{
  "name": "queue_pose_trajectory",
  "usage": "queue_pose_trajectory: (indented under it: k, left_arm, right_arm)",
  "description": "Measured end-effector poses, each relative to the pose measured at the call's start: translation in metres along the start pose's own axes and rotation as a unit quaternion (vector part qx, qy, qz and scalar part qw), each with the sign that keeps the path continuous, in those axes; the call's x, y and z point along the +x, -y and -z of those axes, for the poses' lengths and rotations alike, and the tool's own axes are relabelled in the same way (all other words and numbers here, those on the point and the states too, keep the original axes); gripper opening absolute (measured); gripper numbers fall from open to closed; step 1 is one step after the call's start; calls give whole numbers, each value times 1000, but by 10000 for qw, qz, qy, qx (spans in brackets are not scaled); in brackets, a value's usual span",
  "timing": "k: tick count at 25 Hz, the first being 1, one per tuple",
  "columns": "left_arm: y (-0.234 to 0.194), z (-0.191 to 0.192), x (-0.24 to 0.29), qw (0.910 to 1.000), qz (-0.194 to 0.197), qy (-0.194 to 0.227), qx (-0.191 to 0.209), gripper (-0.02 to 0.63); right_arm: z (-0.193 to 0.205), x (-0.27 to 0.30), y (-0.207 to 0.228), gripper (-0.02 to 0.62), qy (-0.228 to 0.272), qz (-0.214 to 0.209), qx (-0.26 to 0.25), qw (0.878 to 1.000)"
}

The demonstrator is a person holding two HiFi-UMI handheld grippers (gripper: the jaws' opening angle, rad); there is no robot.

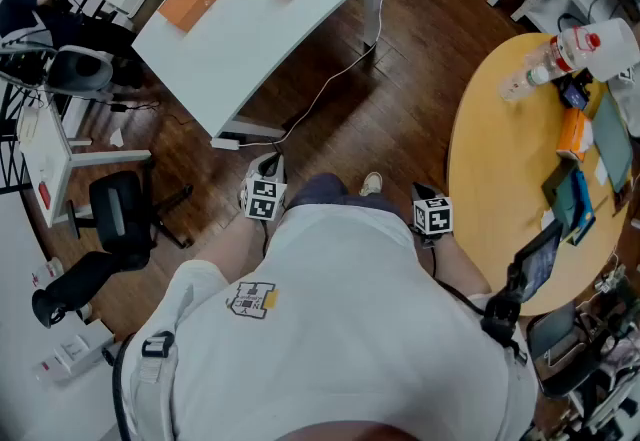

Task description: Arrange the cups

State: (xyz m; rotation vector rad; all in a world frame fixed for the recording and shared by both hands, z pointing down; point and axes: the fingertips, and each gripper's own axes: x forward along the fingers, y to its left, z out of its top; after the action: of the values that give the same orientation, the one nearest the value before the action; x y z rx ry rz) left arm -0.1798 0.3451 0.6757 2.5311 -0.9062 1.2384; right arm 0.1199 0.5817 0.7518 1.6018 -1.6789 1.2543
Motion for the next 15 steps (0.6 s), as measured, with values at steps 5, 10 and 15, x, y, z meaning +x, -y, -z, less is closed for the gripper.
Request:
queue_pose_trajectory:
  k: [5, 10, 15]
  left_arm:
    - [-25, -70, 47, 9966, 48, 680, 455, 0]
    - [-66, -126, 77, 9871, -171, 1370, 812, 0]
    - [-113, -206, 88, 9654, -447, 2239, 1258, 0]
  right_arm:
    - [-71, 44, 9, 0, 51, -70, -346, 9994]
    - [-153, 72, 27, 0, 143, 101, -553, 9983]
    - [-248, 85, 45, 0, 404, 311, -856, 9950]
